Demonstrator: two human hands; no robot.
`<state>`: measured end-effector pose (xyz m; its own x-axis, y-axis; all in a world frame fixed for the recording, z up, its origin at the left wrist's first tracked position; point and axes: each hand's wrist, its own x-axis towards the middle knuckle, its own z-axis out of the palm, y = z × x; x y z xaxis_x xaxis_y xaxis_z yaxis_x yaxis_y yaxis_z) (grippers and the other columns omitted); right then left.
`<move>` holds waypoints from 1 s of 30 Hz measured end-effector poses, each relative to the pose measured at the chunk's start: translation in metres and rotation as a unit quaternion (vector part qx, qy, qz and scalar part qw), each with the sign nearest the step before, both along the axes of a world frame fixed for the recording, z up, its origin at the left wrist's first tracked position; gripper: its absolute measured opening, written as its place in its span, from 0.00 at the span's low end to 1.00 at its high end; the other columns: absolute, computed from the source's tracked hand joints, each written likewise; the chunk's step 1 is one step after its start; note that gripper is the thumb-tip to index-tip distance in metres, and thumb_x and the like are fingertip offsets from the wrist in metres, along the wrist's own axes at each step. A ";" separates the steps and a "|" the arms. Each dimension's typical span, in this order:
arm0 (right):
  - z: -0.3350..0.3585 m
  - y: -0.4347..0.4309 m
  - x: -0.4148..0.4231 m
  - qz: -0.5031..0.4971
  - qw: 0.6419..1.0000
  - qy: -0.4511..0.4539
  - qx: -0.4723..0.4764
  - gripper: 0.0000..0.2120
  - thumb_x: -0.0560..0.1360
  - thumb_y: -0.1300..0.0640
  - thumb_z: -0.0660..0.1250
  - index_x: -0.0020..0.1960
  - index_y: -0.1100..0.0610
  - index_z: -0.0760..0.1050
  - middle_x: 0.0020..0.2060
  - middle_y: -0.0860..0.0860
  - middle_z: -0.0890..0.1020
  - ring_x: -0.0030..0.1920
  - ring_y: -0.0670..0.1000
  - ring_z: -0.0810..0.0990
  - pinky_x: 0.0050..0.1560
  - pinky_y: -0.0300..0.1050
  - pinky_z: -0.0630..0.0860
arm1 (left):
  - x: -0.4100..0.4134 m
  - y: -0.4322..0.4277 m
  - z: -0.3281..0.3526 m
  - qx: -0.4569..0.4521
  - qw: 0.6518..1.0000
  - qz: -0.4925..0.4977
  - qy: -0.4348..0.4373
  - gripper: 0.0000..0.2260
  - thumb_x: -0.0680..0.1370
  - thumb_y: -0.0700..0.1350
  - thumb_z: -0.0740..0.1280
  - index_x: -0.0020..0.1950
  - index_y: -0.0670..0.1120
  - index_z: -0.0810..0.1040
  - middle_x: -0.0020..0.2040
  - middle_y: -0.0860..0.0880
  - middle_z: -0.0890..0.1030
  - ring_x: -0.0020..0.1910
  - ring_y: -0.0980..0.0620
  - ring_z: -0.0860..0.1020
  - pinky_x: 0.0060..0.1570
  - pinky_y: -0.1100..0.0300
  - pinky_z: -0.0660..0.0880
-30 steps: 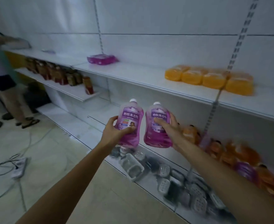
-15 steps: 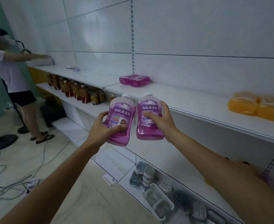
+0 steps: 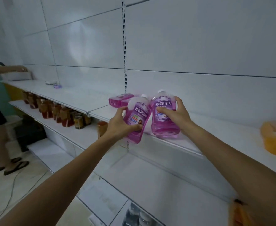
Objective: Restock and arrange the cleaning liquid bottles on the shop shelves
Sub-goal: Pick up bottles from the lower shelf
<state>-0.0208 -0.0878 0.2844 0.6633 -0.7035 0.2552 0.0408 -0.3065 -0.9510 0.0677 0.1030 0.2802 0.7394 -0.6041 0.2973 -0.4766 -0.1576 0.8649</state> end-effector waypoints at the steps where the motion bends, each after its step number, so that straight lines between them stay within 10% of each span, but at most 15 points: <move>1: 0.002 -0.011 0.009 -0.007 1.000 0.003 -0.002 0.40 0.63 0.45 0.77 0.70 0.46 0.62 0.57 0.48 0.78 0.54 0.52 0.80 0.55 0.52 0.78 | 0.012 -0.012 0.002 0.001 1.000 -0.006 -0.001 0.35 0.67 0.43 0.76 0.69 0.47 0.62 0.52 0.48 0.76 0.45 0.52 0.78 0.44 0.59 0.77; 8: -0.005 -0.055 0.058 -0.065 0.996 0.057 -0.024 0.23 0.68 0.48 0.74 0.59 0.50 0.70 0.52 0.50 0.79 0.48 0.51 0.80 0.42 0.43 0.76 | 0.087 -0.079 0.013 0.027 0.999 -0.023 -0.032 0.37 0.66 0.44 0.77 0.70 0.45 0.62 0.59 0.45 0.76 0.49 0.49 0.78 0.50 0.56 0.77; 18: -0.009 -0.092 0.113 -0.180 0.974 0.114 0.074 0.32 0.62 0.44 0.77 0.60 0.57 0.72 0.51 0.56 0.81 0.46 0.56 0.82 0.42 0.47 0.79 | 0.170 -0.152 0.027 0.207 0.944 -0.048 -0.253 0.28 0.64 0.61 0.73 0.56 0.45 0.76 0.51 0.46 0.80 0.51 0.44 0.77 0.54 0.50 0.74; 25: -0.002 -0.091 0.118 -0.202 0.960 0.185 0.054 0.15 0.68 0.48 0.74 0.46 0.57 0.78 0.42 0.55 0.82 0.37 0.52 0.81 0.36 0.42 0.75 | 0.197 -0.186 0.025 0.275 0.924 -0.091 -0.248 0.27 0.70 0.62 0.66 0.55 0.39 0.77 0.61 0.39 0.74 0.63 0.38 0.69 0.63 0.41 0.67; 30: -0.005 -0.084 0.117 -0.249 0.949 0.184 0.064 0.22 0.68 0.45 0.73 0.54 0.61 0.77 0.45 0.57 0.82 0.39 0.55 0.81 0.34 0.42 0.74 | 0.210 -0.194 0.018 0.298 0.926 -0.123 -0.199 0.25 0.76 0.58 0.52 0.58 0.40 0.76 0.63 0.38 0.74 0.64 0.36 0.70 0.65 0.37 0.64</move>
